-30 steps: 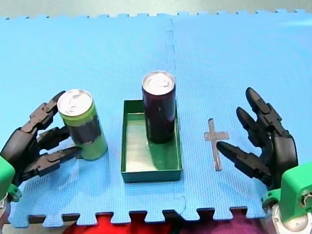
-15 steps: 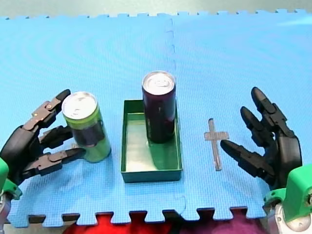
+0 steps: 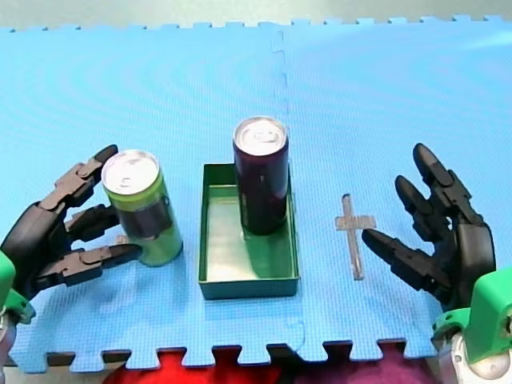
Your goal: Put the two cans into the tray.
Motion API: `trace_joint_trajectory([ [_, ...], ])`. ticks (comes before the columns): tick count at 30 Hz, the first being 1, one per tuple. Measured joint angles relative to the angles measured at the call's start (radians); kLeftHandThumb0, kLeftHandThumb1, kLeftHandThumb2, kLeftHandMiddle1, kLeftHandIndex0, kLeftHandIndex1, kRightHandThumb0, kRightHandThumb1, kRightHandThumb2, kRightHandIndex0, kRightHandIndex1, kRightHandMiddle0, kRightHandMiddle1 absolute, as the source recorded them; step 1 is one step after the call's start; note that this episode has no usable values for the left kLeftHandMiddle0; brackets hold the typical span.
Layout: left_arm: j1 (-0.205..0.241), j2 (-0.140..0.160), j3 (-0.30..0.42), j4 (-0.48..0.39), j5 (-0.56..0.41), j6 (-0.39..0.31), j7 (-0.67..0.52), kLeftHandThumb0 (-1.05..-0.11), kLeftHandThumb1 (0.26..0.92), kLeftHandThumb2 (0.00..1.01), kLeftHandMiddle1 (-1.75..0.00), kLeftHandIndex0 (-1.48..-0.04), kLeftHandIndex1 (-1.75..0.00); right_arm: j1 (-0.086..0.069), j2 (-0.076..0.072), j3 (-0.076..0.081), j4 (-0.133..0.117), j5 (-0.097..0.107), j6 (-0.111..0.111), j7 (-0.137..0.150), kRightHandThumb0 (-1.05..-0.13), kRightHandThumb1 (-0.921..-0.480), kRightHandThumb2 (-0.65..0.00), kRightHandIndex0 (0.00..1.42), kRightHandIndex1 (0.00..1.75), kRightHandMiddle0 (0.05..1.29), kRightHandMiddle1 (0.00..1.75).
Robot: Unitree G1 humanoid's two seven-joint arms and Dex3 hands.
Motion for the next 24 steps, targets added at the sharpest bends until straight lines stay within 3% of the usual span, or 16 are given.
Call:
trace_joint_trajectory([
  [10,0.008,0.010,-0.003,-0.005,0.023,0.016,0.025,-1.048,0.727,0.01,0.00,-0.09,0.00,0.002,0.000,-0.001,0.001,-0.005,0.000,-0.002,-0.568,-0.659,-0.001,0.46,0.00,0.40,0.00],
  [17,0.013,0.030,-0.033,-0.003,0.161,-0.028,0.213,-1.048,0.820,0.04,0.00,-0.10,0.00,0.006,0.001,0.002,0.000,-0.011,-0.003,-0.005,-0.577,-0.661,-0.001,0.46,0.00,0.40,0.00],
  [24,0.017,0.036,-0.050,-0.007,0.176,-0.035,0.238,-1.048,0.871,0.04,0.00,-0.10,0.00,0.006,0.001,0.002,0.004,-0.011,-0.010,-0.003,-0.586,-0.663,-0.001,0.46,0.00,0.40,0.00],
])
